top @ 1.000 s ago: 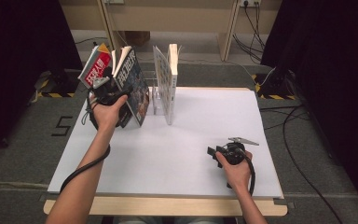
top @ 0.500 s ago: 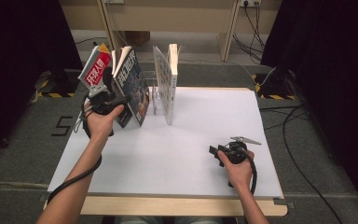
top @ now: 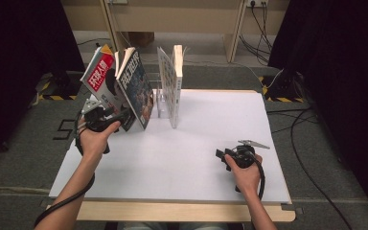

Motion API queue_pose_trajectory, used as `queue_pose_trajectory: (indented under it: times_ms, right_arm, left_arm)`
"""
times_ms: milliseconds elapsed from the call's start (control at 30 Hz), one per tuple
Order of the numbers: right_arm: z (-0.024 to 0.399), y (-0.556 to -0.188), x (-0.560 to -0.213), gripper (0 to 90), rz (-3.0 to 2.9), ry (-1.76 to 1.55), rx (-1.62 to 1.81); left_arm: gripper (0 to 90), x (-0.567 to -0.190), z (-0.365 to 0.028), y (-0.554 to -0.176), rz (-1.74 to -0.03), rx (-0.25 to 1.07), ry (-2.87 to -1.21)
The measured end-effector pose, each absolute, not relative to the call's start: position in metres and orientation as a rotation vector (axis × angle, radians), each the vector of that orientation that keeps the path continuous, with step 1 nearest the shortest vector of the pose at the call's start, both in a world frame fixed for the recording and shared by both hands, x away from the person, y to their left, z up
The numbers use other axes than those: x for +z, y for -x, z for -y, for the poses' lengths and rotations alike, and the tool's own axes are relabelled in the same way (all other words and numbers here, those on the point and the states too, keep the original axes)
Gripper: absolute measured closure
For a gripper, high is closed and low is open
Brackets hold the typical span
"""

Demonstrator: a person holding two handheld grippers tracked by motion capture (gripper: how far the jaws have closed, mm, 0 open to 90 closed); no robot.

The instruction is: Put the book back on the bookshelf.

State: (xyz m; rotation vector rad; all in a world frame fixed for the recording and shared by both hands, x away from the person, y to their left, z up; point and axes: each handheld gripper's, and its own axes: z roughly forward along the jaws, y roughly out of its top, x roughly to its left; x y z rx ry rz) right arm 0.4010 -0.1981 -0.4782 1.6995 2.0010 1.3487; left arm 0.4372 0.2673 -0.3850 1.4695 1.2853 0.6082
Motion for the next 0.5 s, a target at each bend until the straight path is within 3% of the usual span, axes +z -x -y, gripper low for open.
queue_pose_trajectory:
  times_ms: [500]
  right_arm:
    - [0.195, -0.395, -0.473, 52.5, -1.995, -1.672, 1.337]
  left_arm:
    - [29.7, -0.403, -0.295, -0.402, -1.325, 0.619, -1.462]
